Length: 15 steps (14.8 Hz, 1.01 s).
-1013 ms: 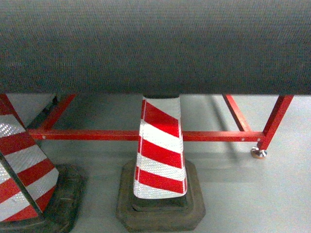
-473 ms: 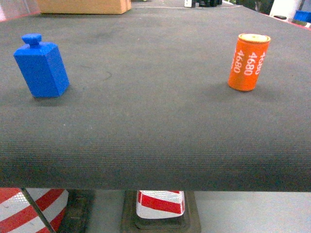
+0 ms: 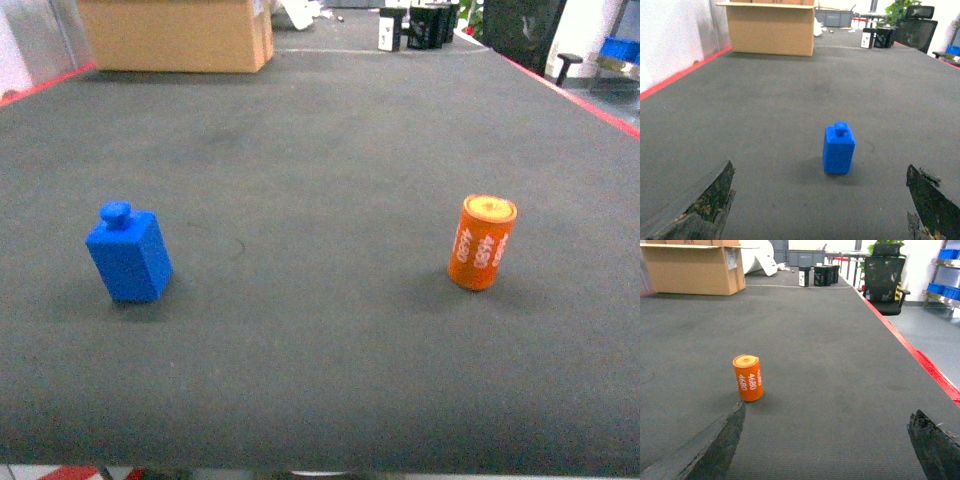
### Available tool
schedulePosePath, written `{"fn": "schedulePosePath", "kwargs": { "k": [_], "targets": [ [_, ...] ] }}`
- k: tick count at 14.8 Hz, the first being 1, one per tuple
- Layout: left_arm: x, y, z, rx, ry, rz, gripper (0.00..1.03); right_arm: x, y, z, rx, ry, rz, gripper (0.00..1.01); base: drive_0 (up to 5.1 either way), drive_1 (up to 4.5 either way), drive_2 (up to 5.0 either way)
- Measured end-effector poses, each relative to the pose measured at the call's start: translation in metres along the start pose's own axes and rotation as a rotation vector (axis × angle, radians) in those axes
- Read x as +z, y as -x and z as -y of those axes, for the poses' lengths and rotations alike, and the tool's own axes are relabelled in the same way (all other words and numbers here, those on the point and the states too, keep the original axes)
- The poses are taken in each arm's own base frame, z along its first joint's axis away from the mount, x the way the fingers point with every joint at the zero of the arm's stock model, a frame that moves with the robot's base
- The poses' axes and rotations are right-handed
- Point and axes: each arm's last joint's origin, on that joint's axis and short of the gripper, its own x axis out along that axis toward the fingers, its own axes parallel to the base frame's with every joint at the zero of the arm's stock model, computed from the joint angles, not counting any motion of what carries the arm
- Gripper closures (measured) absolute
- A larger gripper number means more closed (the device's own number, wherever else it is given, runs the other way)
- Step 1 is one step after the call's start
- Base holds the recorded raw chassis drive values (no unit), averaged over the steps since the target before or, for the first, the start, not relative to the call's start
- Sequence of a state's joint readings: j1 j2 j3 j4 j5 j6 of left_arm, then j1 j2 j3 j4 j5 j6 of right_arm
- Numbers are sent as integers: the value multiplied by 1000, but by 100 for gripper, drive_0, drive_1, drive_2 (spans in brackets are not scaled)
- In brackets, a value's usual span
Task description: Sort blue parts and orange caps into right shelf containers
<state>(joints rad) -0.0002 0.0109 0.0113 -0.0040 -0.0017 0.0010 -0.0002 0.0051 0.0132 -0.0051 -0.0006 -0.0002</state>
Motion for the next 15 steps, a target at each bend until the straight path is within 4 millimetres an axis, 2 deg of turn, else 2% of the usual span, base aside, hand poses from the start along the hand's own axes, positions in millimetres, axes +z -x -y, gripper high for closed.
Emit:
{"fn": "schedulePosePath", "kwargs": {
  "k": [15],
  "targets": [
    [0, 0, 0, -2, 0, 0, 5, 0, 0, 0, 0, 0, 0, 3, 0, 0, 0]
  ]
}}
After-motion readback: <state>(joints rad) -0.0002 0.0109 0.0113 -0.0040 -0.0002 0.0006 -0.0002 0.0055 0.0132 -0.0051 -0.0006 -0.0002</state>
